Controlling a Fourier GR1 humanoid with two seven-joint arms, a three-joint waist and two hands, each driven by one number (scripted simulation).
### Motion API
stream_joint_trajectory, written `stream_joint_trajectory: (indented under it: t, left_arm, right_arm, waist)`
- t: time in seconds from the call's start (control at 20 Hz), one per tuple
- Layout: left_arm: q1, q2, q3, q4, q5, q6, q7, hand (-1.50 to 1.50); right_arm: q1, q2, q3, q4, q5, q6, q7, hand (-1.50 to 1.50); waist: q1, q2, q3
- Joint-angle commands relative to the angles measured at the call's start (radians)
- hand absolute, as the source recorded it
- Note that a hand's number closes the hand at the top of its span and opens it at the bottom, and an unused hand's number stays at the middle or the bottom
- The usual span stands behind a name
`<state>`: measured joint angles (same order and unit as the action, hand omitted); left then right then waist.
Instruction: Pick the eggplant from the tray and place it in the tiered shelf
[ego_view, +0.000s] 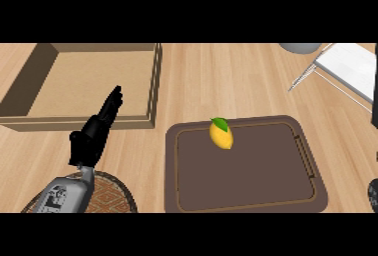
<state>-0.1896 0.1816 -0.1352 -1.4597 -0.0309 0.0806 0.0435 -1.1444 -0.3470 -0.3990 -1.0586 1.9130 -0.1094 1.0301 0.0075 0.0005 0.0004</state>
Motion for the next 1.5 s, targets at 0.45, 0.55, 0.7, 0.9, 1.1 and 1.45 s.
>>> stream_joint_trajectory:
  t: [0.45, 0.55, 0.7, 0.9, 1.1, 1.45]
  left_arm:
    - [0.063, -0.037, -0.032, -0.035, -0.033, 0.004, -0.021, 0.0]
    - [0.009, -0.026, 0.007, 0.015, -0.019, -0.006, -0.013, 0.0]
    - [0.025, 0.003, 0.027, -0.029, 0.005, -0.046, 0.003, 0.0]
    - [0.033, -0.026, 0.017, 0.021, -0.033, -0.02, -0.055, 0.0]
    - [0.036, -0.026, 0.019, 0.011, -0.032, -0.021, -0.026, 0.0]
    - [0.038, -0.06, 0.0, -0.024, -0.057, 0.002, 0.014, 0.0]
  right_arm:
    - [0.104, -0.083, -0.095, 0.049, -0.176, -0.452, -0.064, 1.5]
    - [0.078, -0.117, -0.108, 0.107, -0.204, -0.486, -0.09, 1.5]
    - [0.112, -0.12, -0.114, 0.129, -0.257, -0.538, -0.128, 1.5]
    - [0.162, -0.173, -0.127, 0.11, -0.32, -0.553, -0.181, 1.5]
    - [0.169, -0.209, -0.148, 0.197, -0.158, -0.389, -0.009, 1.5]
    - [0.238, -0.16, -0.143, 0.01, -0.111, -0.34, 0.1, -1.5]
  waist:
    - [0.005, 0.001, 0.002]
    - [0.005, 0.005, 0.0]
    - [0.005, 0.003, 0.0]
    - [-0.003, 0.0, 0.0]
    - [-0.002, 0.0, -0.002]
    - [-0.008, -0.004, -0.001]
